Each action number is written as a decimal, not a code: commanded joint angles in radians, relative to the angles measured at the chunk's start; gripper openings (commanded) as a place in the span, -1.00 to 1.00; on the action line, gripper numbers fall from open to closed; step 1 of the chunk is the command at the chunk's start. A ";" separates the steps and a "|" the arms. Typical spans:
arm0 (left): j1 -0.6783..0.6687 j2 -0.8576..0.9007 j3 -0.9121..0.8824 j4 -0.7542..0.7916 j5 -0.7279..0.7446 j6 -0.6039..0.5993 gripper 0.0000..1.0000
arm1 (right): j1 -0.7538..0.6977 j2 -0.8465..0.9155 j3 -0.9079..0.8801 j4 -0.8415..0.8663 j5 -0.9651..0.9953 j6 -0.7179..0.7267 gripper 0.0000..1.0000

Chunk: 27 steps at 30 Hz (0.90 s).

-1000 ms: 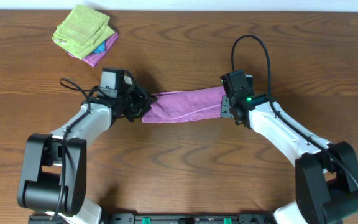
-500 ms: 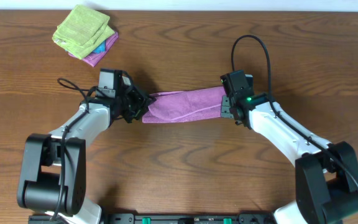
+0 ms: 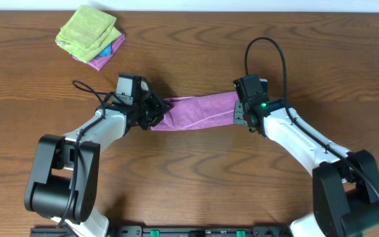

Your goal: Fold the cloth

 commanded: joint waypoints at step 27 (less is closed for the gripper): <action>0.250 0.010 0.013 0.151 0.342 -0.138 -0.32 | 0.006 0.005 0.007 -0.029 -0.026 0.007 -0.28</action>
